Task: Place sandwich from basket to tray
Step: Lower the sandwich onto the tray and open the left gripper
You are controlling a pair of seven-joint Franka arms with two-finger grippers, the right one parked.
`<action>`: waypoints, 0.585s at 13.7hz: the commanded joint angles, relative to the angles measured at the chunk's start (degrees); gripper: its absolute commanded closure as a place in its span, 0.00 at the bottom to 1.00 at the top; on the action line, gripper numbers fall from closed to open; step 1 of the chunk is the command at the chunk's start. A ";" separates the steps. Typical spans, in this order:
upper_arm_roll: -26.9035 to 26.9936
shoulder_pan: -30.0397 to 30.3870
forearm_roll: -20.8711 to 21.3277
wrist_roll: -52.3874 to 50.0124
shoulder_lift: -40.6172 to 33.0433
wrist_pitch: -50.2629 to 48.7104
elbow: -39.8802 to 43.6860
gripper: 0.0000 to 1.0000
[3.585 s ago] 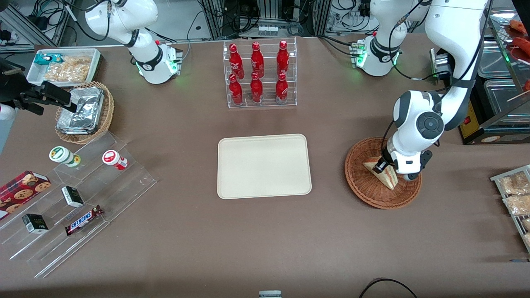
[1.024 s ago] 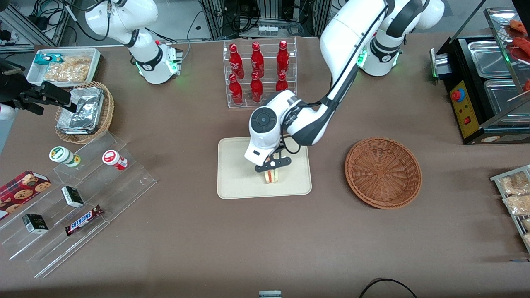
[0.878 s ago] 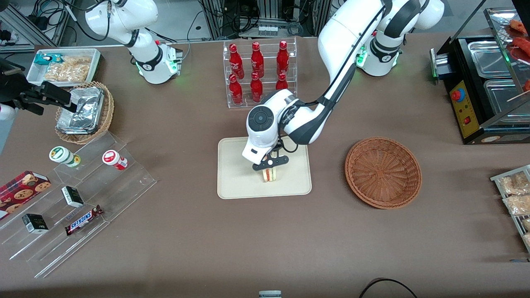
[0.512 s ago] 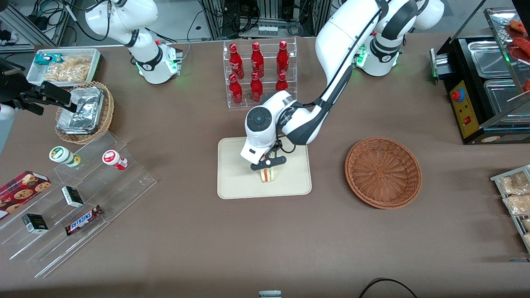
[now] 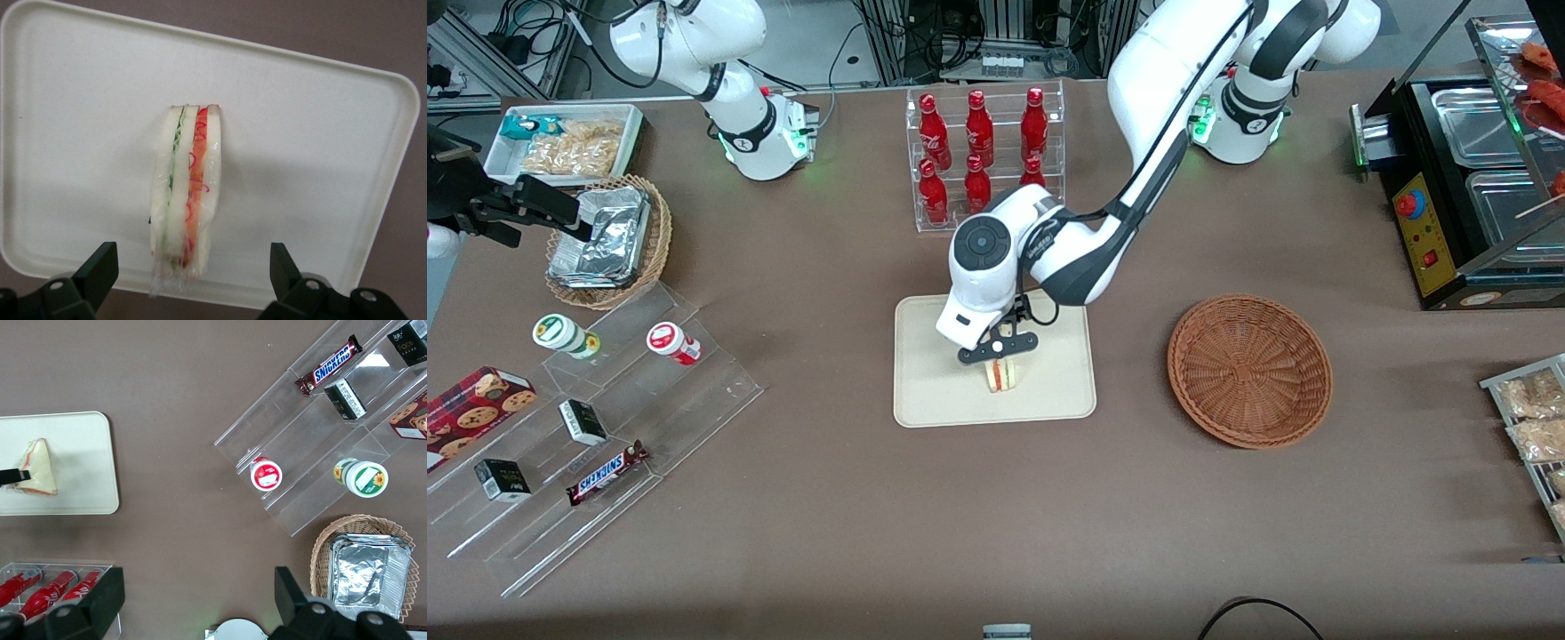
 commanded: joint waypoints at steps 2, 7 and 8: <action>0.76 1.38 0.44 -0.29 -5.97 -5.82 -0.76 0.00; 3.56 2.18 0.18 -1.86 -10.72 -17.24 -0.50 0.00; 5.05 2.18 0.01 -1.87 -12.21 -17.60 -0.85 0.00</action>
